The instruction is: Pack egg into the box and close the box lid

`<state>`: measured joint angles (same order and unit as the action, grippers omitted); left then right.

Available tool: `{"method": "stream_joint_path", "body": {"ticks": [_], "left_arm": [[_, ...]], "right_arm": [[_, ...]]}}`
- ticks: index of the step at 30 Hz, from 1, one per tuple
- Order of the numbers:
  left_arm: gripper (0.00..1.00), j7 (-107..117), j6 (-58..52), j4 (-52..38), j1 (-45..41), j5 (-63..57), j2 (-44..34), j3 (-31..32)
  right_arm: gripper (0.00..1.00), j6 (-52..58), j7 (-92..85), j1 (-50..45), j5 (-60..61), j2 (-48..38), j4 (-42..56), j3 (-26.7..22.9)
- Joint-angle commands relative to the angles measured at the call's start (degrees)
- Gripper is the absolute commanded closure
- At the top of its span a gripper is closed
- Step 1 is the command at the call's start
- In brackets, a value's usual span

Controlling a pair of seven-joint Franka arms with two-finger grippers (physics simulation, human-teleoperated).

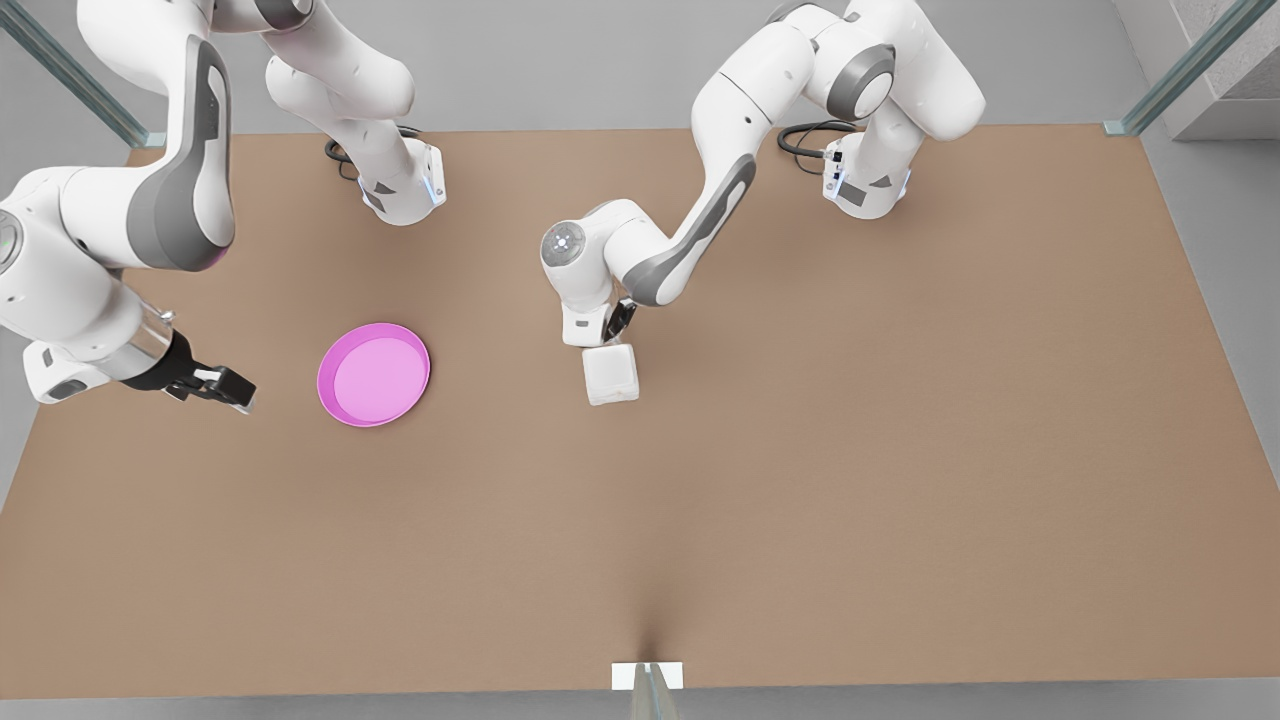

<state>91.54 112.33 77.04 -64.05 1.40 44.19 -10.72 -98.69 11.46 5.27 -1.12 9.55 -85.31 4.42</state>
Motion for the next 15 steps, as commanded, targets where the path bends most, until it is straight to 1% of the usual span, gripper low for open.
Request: {"method": "stream_joint_path", "body": {"ticks": [1,2,3,4,5,6,7,8,9,10,11,12,13,15], "left_arm": [[0.79,6.5,0.2,-0.1,0.2,0.1,-0.2,-0.1],[0.37,6.1,-0.1,-1.0,1.3,0.2,-0.2,-0.1],[0.28,5.3,-0.3,-1.9,2.7,0.4,-0.2,-0.2],[0.29,-5.4,-8.2,-7.1,11.9,0.6,-1.2,0.1],[0.28,-28.1,-28.3,-17.7,23.3,4.3,-2.0,0.0],[0.24,-51.3,-38.3,-20.7,33.1,4.8,-5.0,0.0],[0.0,-80.0,-41.4,-20.7,42.9,4.4,-7.9,-0.9],[0.0,-96.1,-42.7,-20.7,45.2,4.3,-10.3,-4.6],[0.0,-103.5,-44.5,-20.9,44.7,3.0,-15.0,-7.6],[0.0,-103.6,-47.1,-20.2,44.7,2.6,-21.6,-7.1],[0.0,-103.5,-47.0,-17.0,46.4,1.3,-28.4,-2.9],[0.0,-103.6,-41.2,-6.6,52.2,-5.8,-36.8,8.3],[0.0,-103.7,-38.4,-2.3,53.7,-5.9,-38.7,9.0],[0.0,-103.6,-38.9,-2.3,54.1,-5.7,-36.5,9.0]], "right_arm": [[0.0,0.1,-1.8,0.0,0.1,-0.1,0.1,0.0],[0.0,0.1,-1.8,0.0,0.0,-0.1,0.1,0.0],[0.0,0.1,-1.7,0.0,0.0,-0.1,0.1,0.0],[0.0,0.1,-1.7,0.0,0.0,-0.1,0.1,0.0],[0.0,0.1,-1.7,0.0,0.0,-0.1,0.1,0.0],[0.0,0.1,-1.7,-0.1,0.0,-0.1,0.1,0.0],[0.0,0.1,-1.6,-0.1,0.0,-0.1,0.1,0.0],[0.0,0.1,-1.6,-0.1,0.0,-0.1,0.1,0.0],[0.0,0.1,-1.5,-0.2,0.0,-0.1,0.1,0.0],[0.0,0.1,-1.5,-0.2,0.0,-0.1,0.1,0.0],[0.0,0.1,-1.5,-0.2,0.0,-0.1,0.1,0.0],[0.0,0.1,-1.5,-0.2,0.0,-0.1,0.1,0.0],[0.0,0.2,-1.6,0.0,0.1,-0.1,0.0,0.0],[0.0,2.5,-1.5,-0.7,0.3,-0.1,-0.5,0.1]]}}
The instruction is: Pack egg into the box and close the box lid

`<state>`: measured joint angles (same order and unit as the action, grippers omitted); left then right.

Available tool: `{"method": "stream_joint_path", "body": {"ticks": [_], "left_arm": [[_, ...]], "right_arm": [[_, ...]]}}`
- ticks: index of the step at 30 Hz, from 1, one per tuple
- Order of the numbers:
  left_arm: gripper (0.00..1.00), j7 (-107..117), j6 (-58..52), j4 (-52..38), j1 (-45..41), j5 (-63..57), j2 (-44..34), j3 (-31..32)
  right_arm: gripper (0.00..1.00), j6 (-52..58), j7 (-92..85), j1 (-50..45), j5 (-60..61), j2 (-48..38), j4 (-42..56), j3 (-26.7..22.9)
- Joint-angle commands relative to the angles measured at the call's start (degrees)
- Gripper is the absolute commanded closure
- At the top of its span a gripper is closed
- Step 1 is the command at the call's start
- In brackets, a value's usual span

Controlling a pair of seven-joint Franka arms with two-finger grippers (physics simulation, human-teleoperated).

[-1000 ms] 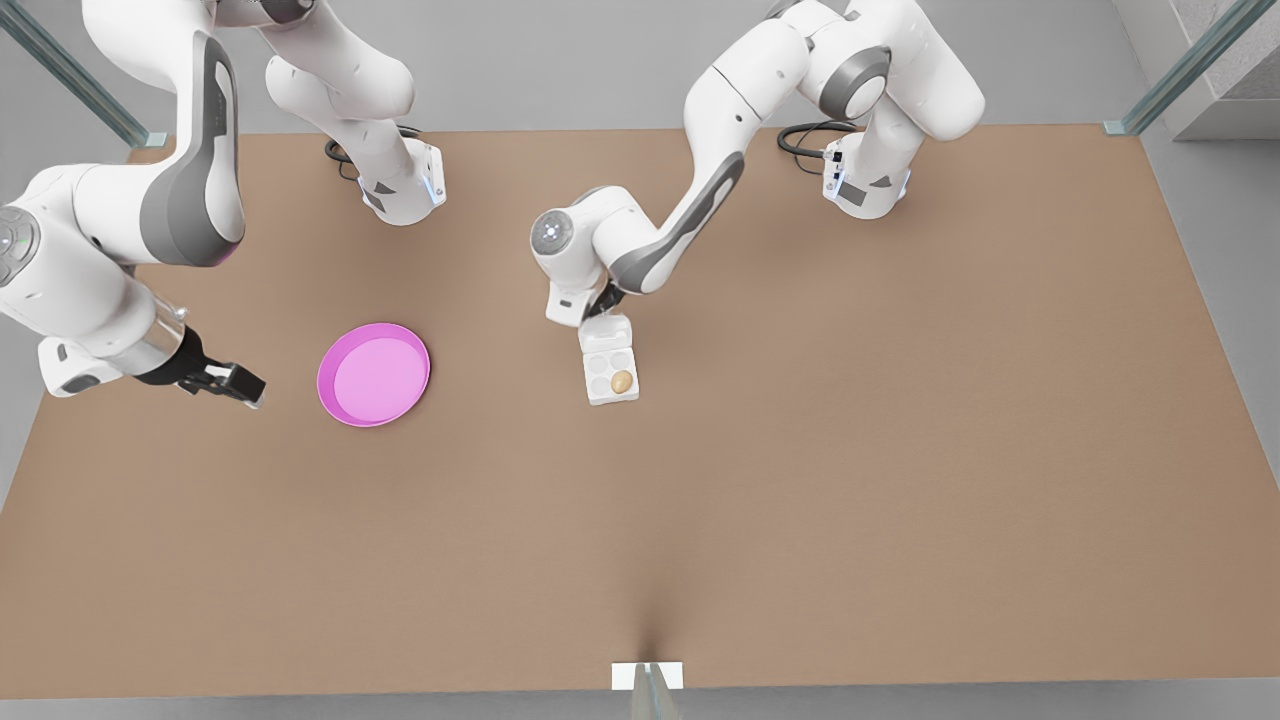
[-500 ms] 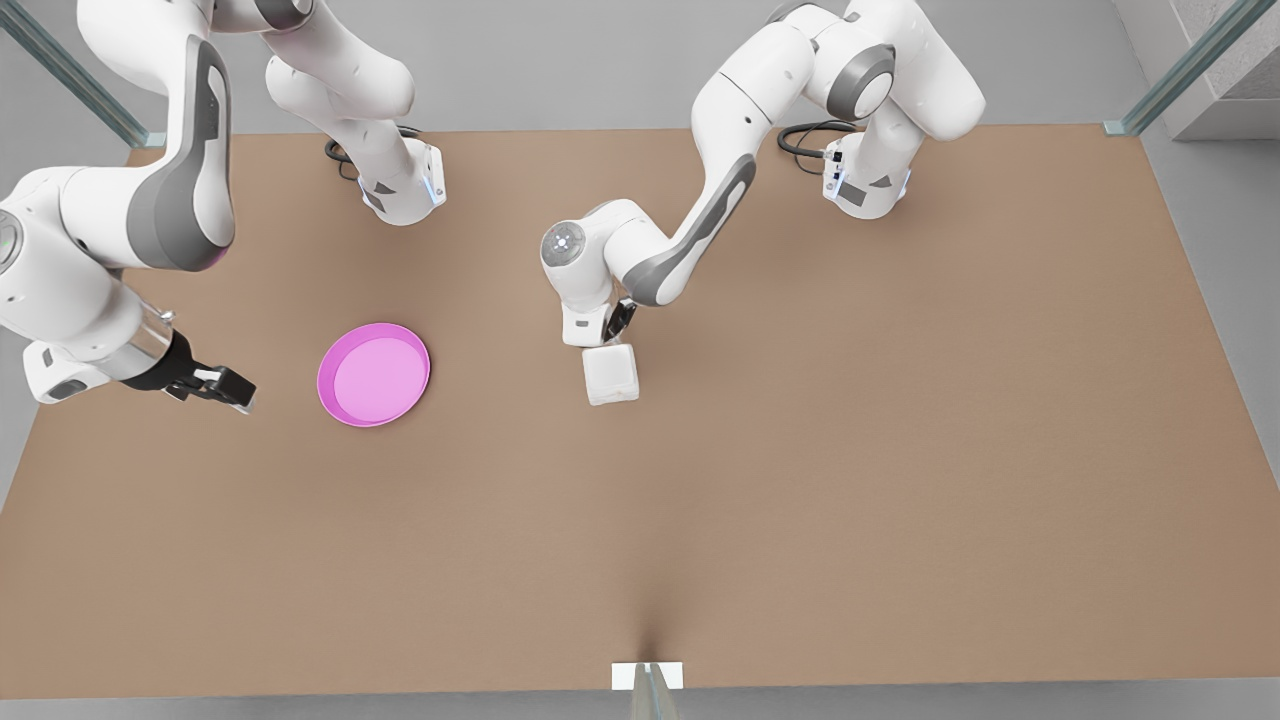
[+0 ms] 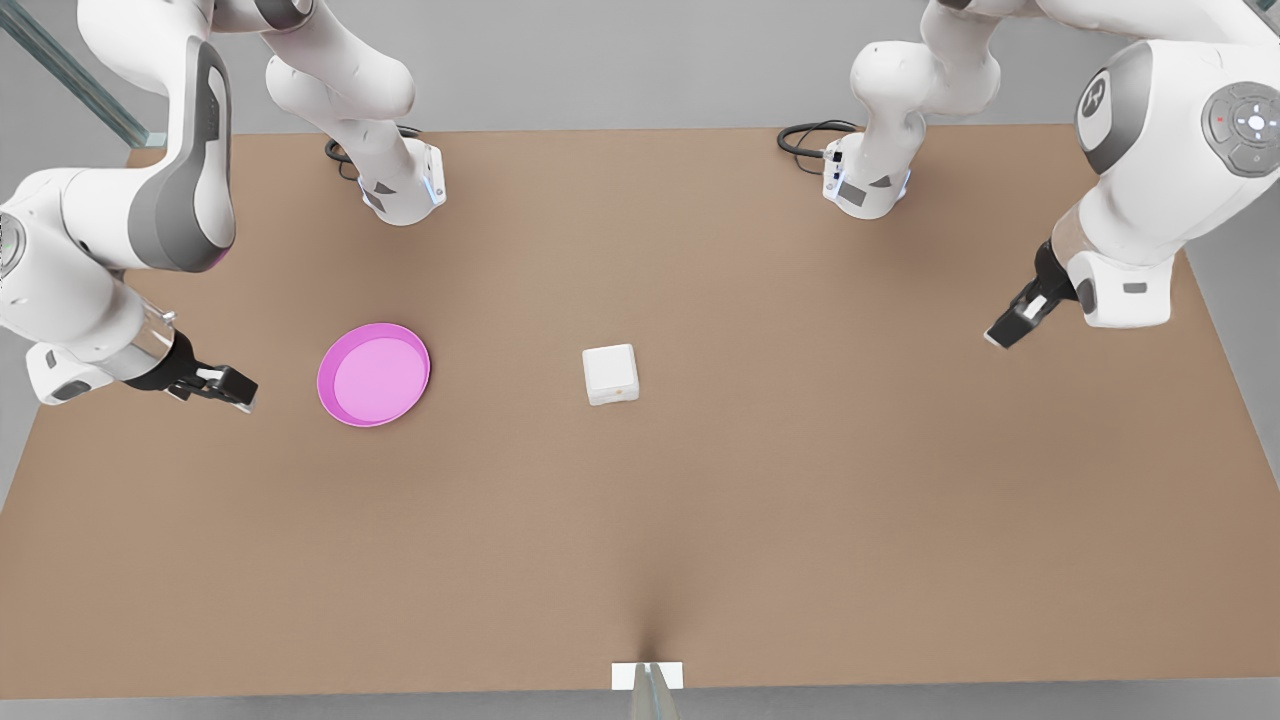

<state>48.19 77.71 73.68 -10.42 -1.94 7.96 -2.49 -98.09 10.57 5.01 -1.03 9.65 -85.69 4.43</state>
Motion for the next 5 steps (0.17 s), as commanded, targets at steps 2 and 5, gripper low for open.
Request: {"method": "stream_joint_path", "body": {"ticks": [2,5], "left_arm": [[0.0,-60.2,-4.1,1.0,0.3,-2.5,-0.1,0.7],[0.0,-60.3,-4.0,1.0,0.1,-2.5,1.0,0.9]], "right_arm": [[0.0,1.5,-0.5,0.3,-0.2,4.0,1.4,0.0],[0.0,1.3,-0.2,-0.1,-0.2,4.9,1.5,0.0]]}}
